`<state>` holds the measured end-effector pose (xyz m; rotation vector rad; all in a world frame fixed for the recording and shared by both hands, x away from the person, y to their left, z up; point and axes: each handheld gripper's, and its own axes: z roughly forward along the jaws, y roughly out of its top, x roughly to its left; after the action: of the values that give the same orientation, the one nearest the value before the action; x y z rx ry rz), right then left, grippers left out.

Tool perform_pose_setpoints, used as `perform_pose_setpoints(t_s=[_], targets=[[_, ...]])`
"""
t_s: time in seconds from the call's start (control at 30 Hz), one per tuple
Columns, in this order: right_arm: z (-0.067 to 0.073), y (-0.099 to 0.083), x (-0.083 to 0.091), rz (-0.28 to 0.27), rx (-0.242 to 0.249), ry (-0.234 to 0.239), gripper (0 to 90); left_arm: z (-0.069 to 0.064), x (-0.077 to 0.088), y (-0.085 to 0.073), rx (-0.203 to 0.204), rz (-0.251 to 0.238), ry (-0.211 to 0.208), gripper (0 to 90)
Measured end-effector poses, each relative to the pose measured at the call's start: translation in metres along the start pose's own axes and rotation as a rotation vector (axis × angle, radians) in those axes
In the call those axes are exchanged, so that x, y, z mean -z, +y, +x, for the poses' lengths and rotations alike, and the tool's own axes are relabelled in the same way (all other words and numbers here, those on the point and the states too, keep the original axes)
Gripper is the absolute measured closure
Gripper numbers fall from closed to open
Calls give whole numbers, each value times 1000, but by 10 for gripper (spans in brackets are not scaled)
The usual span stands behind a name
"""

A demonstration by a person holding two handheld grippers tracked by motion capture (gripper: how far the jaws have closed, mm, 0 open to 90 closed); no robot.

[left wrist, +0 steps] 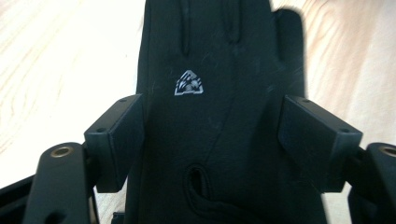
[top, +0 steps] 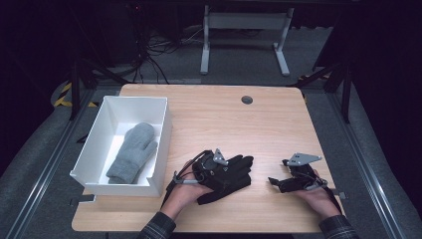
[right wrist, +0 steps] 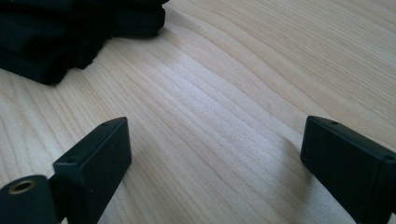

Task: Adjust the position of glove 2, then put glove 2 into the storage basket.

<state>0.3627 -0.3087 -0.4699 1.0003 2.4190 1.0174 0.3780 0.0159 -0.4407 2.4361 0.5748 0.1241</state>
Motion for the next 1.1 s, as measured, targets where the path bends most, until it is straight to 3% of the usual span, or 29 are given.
perform_pose_setpoints(t_s=[0.17,0.6,0.73,0.8,0.9,0.97,1.0,1.03,1.1], targets=[[0,0,0,0,0,0,89,1,-7,-1,6,22,15,193],[0,0,0,0,-3,-3,87,5,-11,-7,13,5,-12,199],[0,0,-1,-1,-4,-3,88,7,-14,-9,58,-4,-37,189],[0,1,-1,-1,-4,-3,87,8,-13,-10,54,-2,-46,192],[0,1,-1,-1,-4,-3,87,6,-12,-9,46,-2,-64,262],[0,1,-1,0,-4,-3,87,6,-10,-8,30,5,-106,396],[0,1,-1,-1,-3,-3,87,6,-10,-8,30,5,-106,469],[0,1,-1,-1,-3,-3,87,5,-9,-7,29,11,-123,469],[0,1,-1,-1,-3,-4,87,4,-8,-6,35,24,-149,593]])
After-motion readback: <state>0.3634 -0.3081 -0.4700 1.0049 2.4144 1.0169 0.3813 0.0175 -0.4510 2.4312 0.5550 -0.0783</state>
